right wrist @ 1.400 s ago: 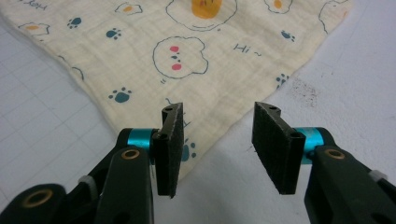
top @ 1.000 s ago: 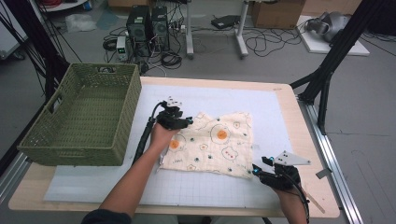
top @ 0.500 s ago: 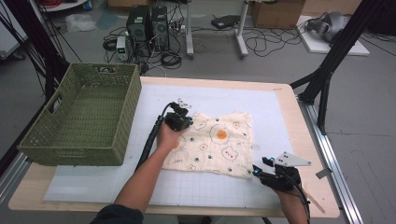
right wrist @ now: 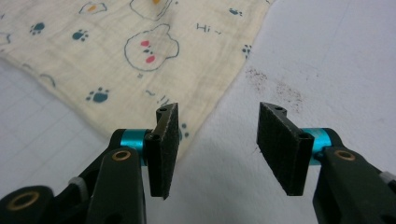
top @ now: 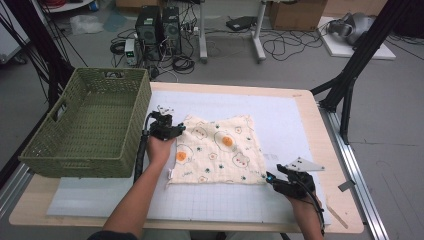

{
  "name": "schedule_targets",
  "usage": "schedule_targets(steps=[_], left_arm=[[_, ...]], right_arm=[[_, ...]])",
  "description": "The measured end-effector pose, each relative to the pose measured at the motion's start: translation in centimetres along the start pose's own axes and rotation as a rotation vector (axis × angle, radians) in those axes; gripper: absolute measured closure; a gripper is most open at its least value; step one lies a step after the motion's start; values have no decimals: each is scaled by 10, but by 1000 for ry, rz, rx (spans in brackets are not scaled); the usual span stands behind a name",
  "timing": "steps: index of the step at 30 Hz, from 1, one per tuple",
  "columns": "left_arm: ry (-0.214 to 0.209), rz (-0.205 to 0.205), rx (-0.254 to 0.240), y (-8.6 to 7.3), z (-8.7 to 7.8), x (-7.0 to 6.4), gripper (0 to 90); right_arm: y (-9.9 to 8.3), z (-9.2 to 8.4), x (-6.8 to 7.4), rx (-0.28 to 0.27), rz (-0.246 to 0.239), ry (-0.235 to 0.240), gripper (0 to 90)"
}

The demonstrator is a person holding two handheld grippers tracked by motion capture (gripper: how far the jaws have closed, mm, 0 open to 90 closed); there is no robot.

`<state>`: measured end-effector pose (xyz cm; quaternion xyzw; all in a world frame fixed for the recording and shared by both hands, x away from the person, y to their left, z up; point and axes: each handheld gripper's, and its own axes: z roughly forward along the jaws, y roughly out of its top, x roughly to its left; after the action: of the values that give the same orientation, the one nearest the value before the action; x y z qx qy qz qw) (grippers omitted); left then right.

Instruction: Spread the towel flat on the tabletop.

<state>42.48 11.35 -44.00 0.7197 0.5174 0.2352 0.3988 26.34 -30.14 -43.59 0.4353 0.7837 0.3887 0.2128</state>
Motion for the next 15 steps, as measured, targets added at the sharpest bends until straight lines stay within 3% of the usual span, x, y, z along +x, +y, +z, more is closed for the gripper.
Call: schedule_targets(steps=[2,6,8,9,11,15], left_arm=[[-22,0,-6,-3,-6,0,485],[-66,18,-26,-10,-18,-1,485],[-109,27,6,-14,-20,-2,506],[-145,37,41,-15,-20,-5,505],[-184,64,63,-15,-22,-11,512],[-207,149,99,-18,-34,-29,502]], right_arm=[[4,9,1,13,19,28,506],[8,31,13,78,-33,60,577],[9,31,13,73,-33,74,674],[9,30,14,78,-47,84,752],[10,29,18,98,-100,101,855],[11,23,21,131,-121,87,864]])
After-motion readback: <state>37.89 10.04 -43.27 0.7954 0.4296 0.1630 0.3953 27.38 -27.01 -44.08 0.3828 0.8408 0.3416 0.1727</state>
